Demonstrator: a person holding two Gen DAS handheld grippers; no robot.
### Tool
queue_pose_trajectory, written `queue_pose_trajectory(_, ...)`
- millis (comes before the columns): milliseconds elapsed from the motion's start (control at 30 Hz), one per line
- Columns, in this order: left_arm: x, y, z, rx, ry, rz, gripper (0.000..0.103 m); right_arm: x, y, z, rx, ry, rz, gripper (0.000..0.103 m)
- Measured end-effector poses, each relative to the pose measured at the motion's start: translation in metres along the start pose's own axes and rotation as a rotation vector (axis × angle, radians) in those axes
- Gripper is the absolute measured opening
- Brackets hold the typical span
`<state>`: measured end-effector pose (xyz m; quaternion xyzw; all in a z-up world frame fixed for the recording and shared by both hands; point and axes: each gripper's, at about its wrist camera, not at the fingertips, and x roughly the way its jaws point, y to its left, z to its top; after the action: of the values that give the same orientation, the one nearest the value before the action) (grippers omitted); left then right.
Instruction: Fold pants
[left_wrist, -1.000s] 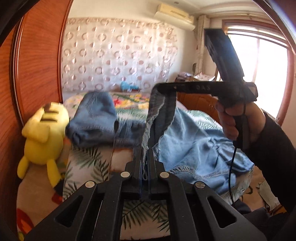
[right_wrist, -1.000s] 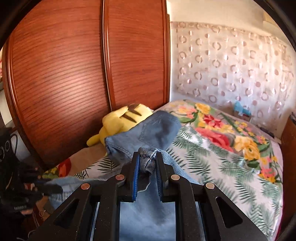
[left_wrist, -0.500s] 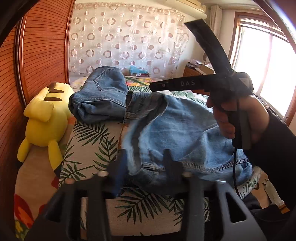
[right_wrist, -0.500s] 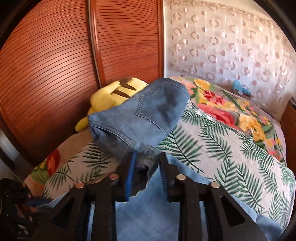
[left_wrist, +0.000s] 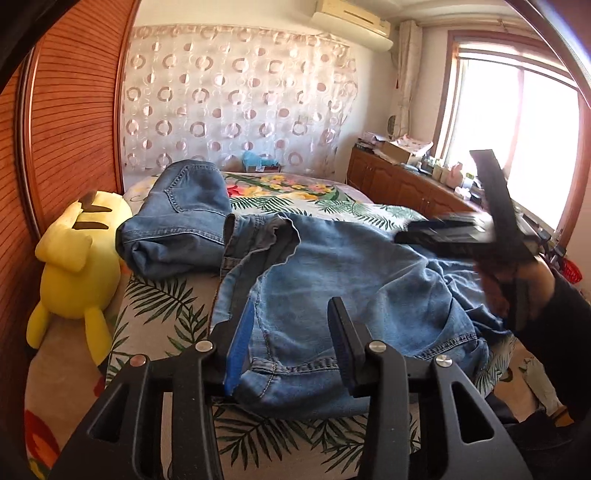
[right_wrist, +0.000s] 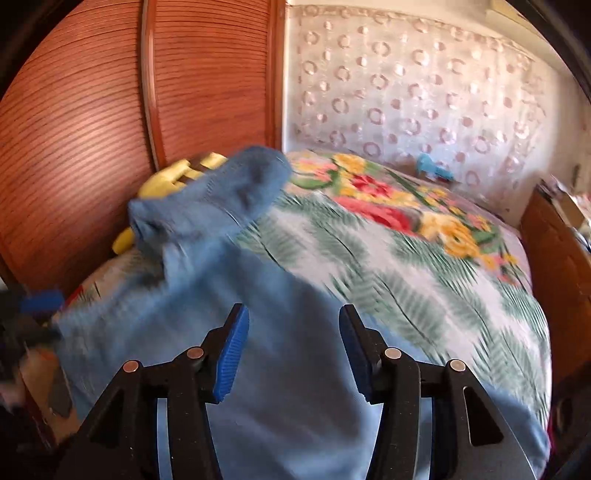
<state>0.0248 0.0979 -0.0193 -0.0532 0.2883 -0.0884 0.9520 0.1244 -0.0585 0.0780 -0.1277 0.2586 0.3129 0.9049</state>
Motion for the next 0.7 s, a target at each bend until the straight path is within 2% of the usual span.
queue_pose_trajectory(133,0.023,0.001,-0.003,0.011,0.055,0.043,0.042,-0.031,-0.024,-0.053,0.054,0.021,-0.021,0.053)
queue_pose_trajectory(233,0.04,0.008,-0.01,-0.012,0.099,0.061,0.042,-0.055,-0.031,-0.083,0.083,0.035,-0.004,0.053)
queue_pose_trajectory(533,0.055,0.015,-0.026,-0.036,0.152,0.073,0.042,-0.1,-0.027,-0.133,0.115,0.082,0.076,0.053)
queue_pose_trajectory(667,0.059,0.018,-0.025,-0.035,0.157,0.072,0.042,-0.105,-0.027,-0.142,0.124,0.097,0.102,0.043)
queue_pose_trajectory(700,0.06,0.019,-0.025,-0.038,0.158,0.072,0.042,-0.107,-0.027,-0.145,0.127,0.101,0.108,0.037)
